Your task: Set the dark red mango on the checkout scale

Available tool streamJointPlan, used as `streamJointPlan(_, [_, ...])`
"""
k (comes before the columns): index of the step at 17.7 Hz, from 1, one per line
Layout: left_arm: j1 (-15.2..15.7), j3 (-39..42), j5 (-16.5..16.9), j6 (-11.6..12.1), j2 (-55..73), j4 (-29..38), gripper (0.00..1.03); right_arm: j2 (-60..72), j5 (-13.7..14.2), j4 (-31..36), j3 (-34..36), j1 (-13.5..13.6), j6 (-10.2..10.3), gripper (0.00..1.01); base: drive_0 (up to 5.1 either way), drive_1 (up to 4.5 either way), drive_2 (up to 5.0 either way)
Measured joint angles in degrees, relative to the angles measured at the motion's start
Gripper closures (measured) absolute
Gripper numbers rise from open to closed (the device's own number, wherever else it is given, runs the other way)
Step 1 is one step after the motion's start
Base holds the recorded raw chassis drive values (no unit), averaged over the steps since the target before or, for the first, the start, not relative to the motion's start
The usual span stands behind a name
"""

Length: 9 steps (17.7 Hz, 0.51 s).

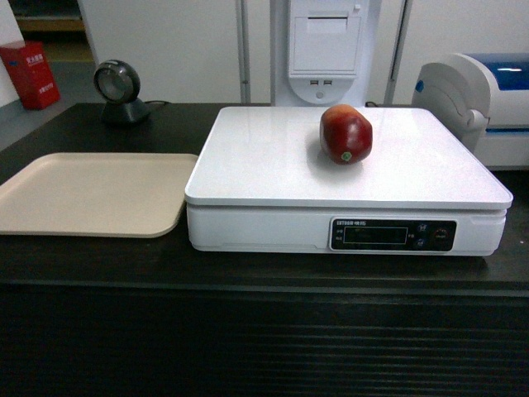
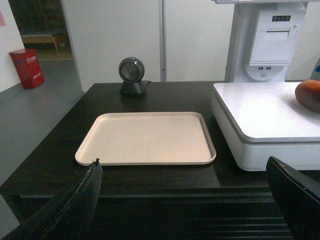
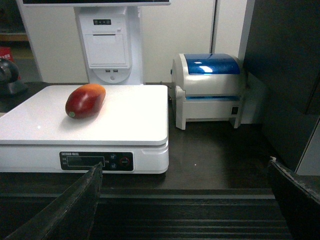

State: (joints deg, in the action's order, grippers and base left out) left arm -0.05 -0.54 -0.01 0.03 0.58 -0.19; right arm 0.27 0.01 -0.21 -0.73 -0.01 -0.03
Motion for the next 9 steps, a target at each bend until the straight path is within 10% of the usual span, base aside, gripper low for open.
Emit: streamJointPlan(9, [0.0,0.0,0.0,0.0,-0.02,0.0,0.05,0.0,0.0,0.0,0.0,0.0,0.0,0.03,0.0,0.0,0.0])
